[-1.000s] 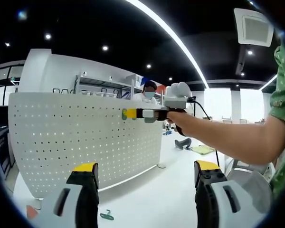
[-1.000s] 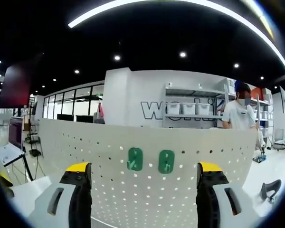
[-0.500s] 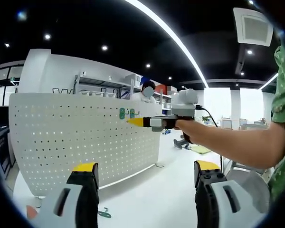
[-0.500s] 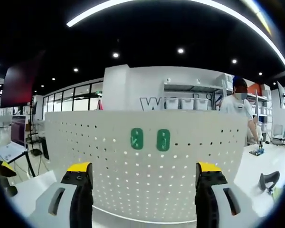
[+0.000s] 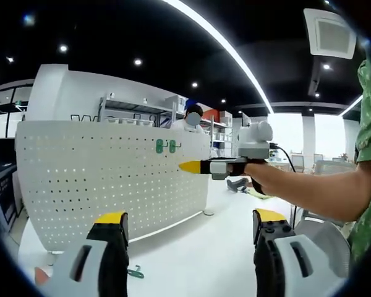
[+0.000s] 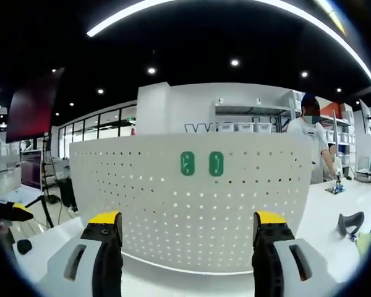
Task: Insert the hook assembly into the mounting plate slot until the hook locks in place.
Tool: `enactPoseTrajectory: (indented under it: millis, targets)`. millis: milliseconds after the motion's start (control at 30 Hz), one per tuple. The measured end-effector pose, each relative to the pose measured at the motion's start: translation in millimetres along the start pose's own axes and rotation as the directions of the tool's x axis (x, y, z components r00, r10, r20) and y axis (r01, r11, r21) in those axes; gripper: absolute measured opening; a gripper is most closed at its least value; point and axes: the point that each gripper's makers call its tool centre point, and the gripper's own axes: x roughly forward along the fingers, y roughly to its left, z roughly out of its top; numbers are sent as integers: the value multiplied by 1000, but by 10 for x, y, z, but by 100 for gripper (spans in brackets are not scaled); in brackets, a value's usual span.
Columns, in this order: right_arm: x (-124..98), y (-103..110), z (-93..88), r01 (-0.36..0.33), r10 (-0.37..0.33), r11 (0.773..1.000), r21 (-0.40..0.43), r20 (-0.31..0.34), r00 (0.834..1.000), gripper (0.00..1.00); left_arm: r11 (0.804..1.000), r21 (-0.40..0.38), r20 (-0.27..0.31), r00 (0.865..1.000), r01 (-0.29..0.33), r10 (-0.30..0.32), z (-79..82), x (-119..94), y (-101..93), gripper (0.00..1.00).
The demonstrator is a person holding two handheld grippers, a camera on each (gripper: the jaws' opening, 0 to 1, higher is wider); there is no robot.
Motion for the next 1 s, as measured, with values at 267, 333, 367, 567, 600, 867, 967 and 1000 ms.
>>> enactPoseTrajectory:
  millis: [267, 333, 367, 567, 600, 867, 967, 1000]
  targets:
    - [-210, 109, -185, -29, 29, 1000, 1, -30, 999, 87, 1000, -6, -5, 1000, -10, 10, -49, -72, -17, 85]
    - [-281, 160, -236, -43, 43, 999, 5, -40, 998, 87, 1000, -6, -7, 1000, -12, 12, -61, -90, -20, 85]
    - [-320, 192, -265, -50, 50, 999, 3, -46, 998, 87, 1000, -8, -8, 1000, -14, 14, -71, -105, -23, 85]
    - [-523, 384, -400, -94, 94, 996, 2, -68, 993, 86, 1000, -10, -16, 1000, -25, 25, -111, -192, -35, 85]
    - [-552, 415, -425, -102, 102, 995, 1, -74, 992, 85, 1000, -10, -17, 999, -28, 28, -117, -209, -32, 85]
    - [-752, 669, -587, -159, 158, 987, -3, -111, 981, 85, 998, -18, -33, 997, -65, 64, -195, -354, 44, 85]
    - [-758, 705, -601, -170, 168, 985, -3, -117, 979, 84, 997, -17, -35, 997, -74, 73, -197, -383, 57, 85]
    - [-757, 714, -598, -172, 171, 985, -3, -117, 978, 84, 997, -16, -36, 997, -76, 75, -197, -387, 59, 84]
